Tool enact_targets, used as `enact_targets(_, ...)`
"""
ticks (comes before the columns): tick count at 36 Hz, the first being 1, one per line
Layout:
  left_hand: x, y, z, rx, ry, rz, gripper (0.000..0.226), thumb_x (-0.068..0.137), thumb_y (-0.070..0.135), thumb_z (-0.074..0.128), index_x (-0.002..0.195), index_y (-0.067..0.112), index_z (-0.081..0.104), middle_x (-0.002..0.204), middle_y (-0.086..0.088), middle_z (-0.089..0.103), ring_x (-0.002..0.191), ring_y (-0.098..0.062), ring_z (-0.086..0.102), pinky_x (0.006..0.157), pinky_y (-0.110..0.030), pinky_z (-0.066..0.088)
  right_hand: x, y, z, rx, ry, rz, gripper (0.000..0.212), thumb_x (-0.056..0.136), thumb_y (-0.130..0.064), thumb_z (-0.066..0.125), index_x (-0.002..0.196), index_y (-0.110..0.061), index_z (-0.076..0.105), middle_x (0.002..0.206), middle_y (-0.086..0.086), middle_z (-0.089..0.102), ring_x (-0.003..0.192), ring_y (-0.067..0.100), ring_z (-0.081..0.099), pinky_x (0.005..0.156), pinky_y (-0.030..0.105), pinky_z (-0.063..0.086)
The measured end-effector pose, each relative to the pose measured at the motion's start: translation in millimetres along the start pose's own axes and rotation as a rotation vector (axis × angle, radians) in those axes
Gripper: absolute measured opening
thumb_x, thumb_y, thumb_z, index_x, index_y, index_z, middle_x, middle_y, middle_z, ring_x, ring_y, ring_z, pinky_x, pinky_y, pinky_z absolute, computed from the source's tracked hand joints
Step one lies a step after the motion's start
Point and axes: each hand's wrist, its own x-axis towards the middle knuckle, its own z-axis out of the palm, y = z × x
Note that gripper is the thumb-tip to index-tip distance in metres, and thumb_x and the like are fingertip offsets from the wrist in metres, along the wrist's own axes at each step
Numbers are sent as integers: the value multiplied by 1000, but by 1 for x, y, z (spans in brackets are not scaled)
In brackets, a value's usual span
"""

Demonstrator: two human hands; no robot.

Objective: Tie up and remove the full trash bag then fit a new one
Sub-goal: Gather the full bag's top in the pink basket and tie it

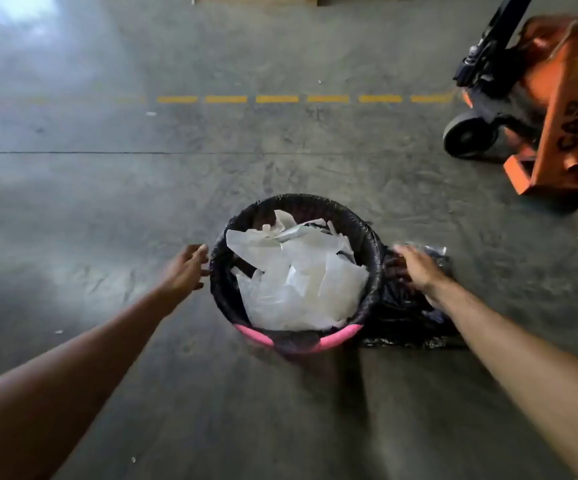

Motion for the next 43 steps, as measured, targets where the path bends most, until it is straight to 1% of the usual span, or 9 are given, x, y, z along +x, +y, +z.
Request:
enact_targets(3, 26, -14, 12, -129, -205, -129, 63, 95, 70, 33, 126, 26, 66, 119, -4, 72, 106, -24, 67, 87, -39, 55, 8, -6, 13, 184, -240, 89, 61, 91, -70, 43, 105, -18, 71, 101, 10, 70, 83, 25, 69, 59, 24, 54)
enact_targets(5, 43, -20, 21, -293, -344, -163, 72, 94, 75, 29, 126, 24, 68, 121, -11, 74, 112, -31, 69, 98, -46, 52, 21, -3, 19, 171, -405, 109, 85, 84, -79, 45, 127, -8, 64, 126, 19, 66, 105, 39, 67, 85, 43, 60)
enact_targets(8, 54, -17, 28, -332, -352, -75, 70, 98, 68, 24, 121, 19, 68, 106, -8, 79, 93, -23, 76, 85, -42, 52, 38, 3, 18, 119, -445, 100, 101, 72, -87, 53, 134, -8, 58, 141, 25, 56, 127, 43, 56, 110, 62, 39)
enact_targets(11, 56, -11, 31, -247, -230, 36, 52, 102, 56, 35, 105, 20, 71, 84, 3, 80, 77, -14, 76, 73, -35, 51, 27, -11, 9, 161, -383, 60, 68, 84, -73, 52, 93, -9, 71, 86, 17, 72, 78, 32, 62, 78, 43, 54)
enact_targets(14, 59, -6, 28, -211, -13, 90, 37, 98, 45, 56, 93, 14, 74, 69, 2, 77, 76, -23, 71, 68, -32, 54, 21, -17, -4, 237, -458, 73, 41, 85, -58, 60, 69, -21, 62, 58, 1, 54, 52, 18, 48, 54, 31, 37)
enact_targets(19, 64, -7, 28, -185, 110, 131, 37, 100, 32, 57, 68, 15, 60, 50, 5, 61, 54, -17, 56, 58, -29, 43, 12, -30, -9, 136, -411, 67, 43, 58, -41, 85, 89, -18, 67, 72, 2, 60, 54, 14, 47, 57, 28, 39)
enact_targets(29, 80, 6, 9, 85, 336, 253, 32, 97, 43, 51, 74, 20, 54, 69, -2, 57, 71, -25, 56, 68, -36, 44, 2, -29, -3, 265, -376, 68, 15, 75, -29, 77, 75, -17, 69, 61, -1, 58, 52, 11, 48, 55, 24, 38)
enact_targets(35, 53, 36, 0, -105, 85, 103, 37, 92, 45, 67, 84, 9, 65, 62, -6, 53, 45, -16, 45, 46, -23, 44, 7, -28, -20, 255, -365, 67, 28, 71, -7, 76, 97, -12, 67, 81, 4, 66, 49, 6, 60, 50, 20, 54)
enact_targets(43, 53, 42, -11, 184, 9, 64, 48, 86, 51, 71, 80, 4, 64, 64, -5, 49, 48, -18, 40, 47, -24, 35, 6, -31, -18, 109, -374, 67, 7, 89, -6, 62, 90, -8, 68, 79, 8, 71, 65, 17, 68, 67, 29, 51)
